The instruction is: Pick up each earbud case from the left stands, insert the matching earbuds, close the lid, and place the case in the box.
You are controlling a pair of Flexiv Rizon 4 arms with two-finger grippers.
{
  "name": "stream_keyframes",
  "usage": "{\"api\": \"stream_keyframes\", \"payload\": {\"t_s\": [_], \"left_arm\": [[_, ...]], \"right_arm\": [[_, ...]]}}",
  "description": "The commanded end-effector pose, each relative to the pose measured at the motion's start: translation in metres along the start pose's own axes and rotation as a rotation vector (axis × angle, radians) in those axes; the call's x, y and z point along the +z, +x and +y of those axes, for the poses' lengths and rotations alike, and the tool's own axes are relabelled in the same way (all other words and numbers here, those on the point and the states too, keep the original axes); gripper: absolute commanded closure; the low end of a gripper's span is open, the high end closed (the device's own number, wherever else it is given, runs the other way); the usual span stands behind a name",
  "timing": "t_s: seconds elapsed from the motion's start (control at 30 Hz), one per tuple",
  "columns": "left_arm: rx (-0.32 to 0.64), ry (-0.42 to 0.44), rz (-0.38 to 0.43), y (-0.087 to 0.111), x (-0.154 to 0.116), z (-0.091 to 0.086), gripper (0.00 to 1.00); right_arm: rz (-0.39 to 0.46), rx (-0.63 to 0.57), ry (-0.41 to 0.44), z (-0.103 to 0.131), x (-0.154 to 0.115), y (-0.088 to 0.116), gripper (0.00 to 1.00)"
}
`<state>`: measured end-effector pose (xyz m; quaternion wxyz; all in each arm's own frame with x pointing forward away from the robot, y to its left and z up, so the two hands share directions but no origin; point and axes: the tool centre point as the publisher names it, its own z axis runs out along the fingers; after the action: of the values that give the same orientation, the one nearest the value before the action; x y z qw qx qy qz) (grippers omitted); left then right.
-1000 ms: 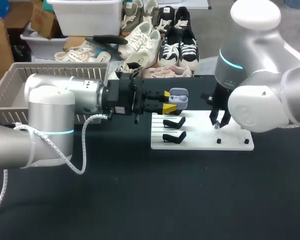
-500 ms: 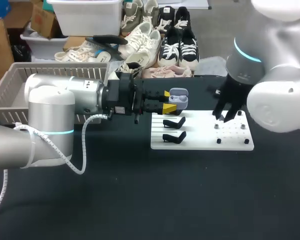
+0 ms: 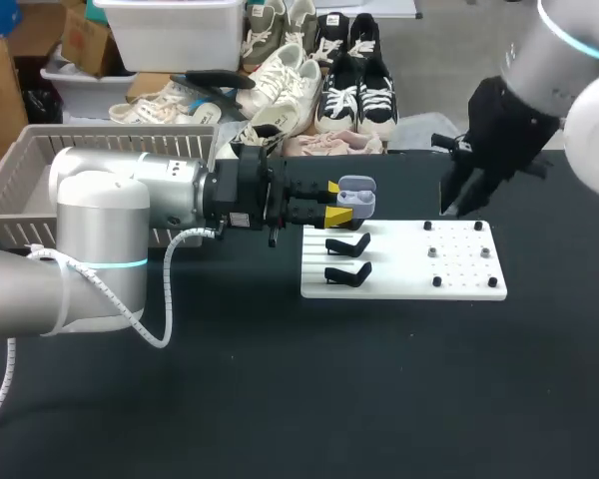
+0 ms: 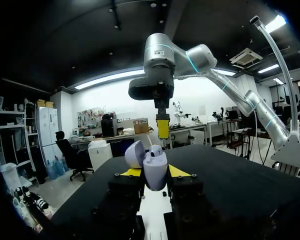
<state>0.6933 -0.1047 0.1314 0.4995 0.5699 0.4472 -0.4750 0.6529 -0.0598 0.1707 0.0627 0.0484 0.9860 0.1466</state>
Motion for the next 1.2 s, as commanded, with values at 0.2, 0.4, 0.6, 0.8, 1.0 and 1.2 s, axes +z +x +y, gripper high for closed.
{"api": "stream_keyframes", "payload": {"t_s": [0.2,0.4,0.6,0.8,1.0,1.2], "left_arm": [[0.001,-0.002,-0.001,0.0,0.0,0.0,1.0],[0.001,-0.002,-0.001,0.0,0.0,0.0,1.0],[0.001,-0.002,-0.001,0.0,0.0,0.0,1.0],[0.001,-0.002,-0.001,0.0,0.0,0.0,1.0],[0.001,-0.002,-0.001,0.0,0.0,0.0,1.0],[0.001,-0.002,-0.001,0.0,0.0,0.0,1.0]], "right_arm": [[0.118,-0.126,0.047,0.047,-0.05,0.014,1.0],[0.129,-0.232,0.039,0.078,-0.044,0.017,1.0],[0.173,-0.357,0.064,0.104,-0.034,0.015,1.0],[0.171,-0.406,0.127,0.117,-0.026,0.004,1.0],[0.149,-0.371,0.148,0.115,-0.022,-0.002,1.0],[0.149,-0.371,0.148,0.115,-0.022,-0.002,1.0]]}}
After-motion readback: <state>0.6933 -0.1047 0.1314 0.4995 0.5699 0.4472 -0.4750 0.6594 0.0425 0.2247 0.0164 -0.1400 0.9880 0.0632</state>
